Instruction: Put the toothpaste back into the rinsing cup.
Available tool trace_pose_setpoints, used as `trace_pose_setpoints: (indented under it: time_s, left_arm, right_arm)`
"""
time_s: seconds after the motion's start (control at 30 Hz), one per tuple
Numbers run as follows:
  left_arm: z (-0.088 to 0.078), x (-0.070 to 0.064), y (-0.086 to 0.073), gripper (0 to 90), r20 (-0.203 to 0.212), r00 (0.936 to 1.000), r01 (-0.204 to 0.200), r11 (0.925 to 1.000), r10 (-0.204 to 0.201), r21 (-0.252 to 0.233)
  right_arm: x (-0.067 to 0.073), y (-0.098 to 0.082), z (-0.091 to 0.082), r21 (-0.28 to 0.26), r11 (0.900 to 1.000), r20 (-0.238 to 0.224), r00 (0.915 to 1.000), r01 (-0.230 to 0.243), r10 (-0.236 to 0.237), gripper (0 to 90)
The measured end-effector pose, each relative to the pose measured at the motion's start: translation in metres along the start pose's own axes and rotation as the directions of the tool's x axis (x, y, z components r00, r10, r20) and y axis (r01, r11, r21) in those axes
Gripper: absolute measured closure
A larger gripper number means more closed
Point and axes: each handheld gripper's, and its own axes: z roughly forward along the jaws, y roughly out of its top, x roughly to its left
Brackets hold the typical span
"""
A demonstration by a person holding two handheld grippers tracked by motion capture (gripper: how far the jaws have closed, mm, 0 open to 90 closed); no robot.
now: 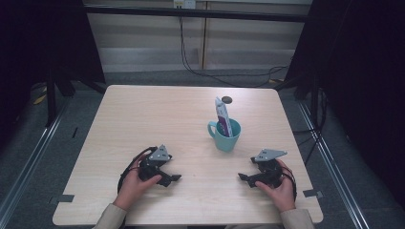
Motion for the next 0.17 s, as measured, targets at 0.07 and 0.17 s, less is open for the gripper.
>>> trace_pose_setpoints:
  time_s: [0.07, 0.17]
  left_arm:
    - [0.0, 0.0, 0.0, 15.0, 0.0, 1.0, 0.0, 1.0, 0.0, 0.0]
    - [0.0, 0.0, 0.0, 15.0, 0.0, 1.0, -0.001, 1.0, 0.001, 0.0]
  right_arm:
    - [0.0, -0.0005, -0.0006, 0.002, 1.0, 0.003, 1.0, -0.006, 0.006, 14.2]
    - [-0.0001, -0.0008, -0.0008, 0.004, 1.0, 0.007, 1.0, -0.007, 0.007, 14.0]
